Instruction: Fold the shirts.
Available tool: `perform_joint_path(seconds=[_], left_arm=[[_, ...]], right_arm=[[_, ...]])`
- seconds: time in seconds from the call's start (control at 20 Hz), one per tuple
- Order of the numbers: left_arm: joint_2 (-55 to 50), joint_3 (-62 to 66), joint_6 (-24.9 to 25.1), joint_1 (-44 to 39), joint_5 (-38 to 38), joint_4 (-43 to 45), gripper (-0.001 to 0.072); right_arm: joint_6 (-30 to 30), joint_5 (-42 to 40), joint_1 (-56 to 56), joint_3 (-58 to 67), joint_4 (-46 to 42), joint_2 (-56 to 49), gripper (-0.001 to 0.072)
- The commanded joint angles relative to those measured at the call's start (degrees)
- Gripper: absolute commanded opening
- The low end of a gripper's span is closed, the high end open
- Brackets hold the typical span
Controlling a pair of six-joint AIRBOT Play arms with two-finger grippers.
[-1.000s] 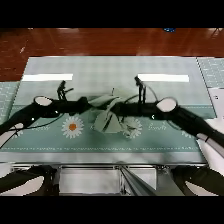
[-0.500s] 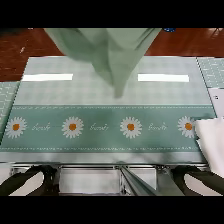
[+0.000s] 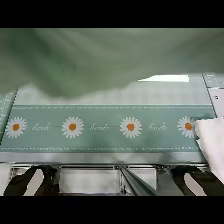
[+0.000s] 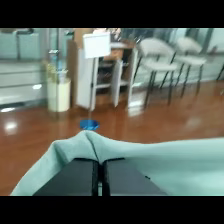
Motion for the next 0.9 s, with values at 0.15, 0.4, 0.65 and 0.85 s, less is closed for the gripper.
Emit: perform_joint_path(seconds=[0.15,0.4,0.65,0.85], left_arm=[[10.75,-14.32,-6.23,1.75,-16.06,7.04,0.0019],[12.85,-48.74,-7.30,-1.70,-18.62,7.04,0.0020],[5.57,-75.12,-4.07,-10.58,10.67,3.87,0.0019],[-11.61,-73.22,-4.11,-21.29,36.04,3.61,0.0020]], right_arm=[[3.72,3.43,-0.13,-15.41,-4.66,9.22,0.0028],[1.55,-6.36,-0.13,-33.86,-4.68,4.26,0.0028],[-2.58,-18.88,-0.13,-33.68,-1.05,-18.67,0.0027],[-2.73,-21.20,-0.13,-19.12,7.48,-41.44,0.0027]])
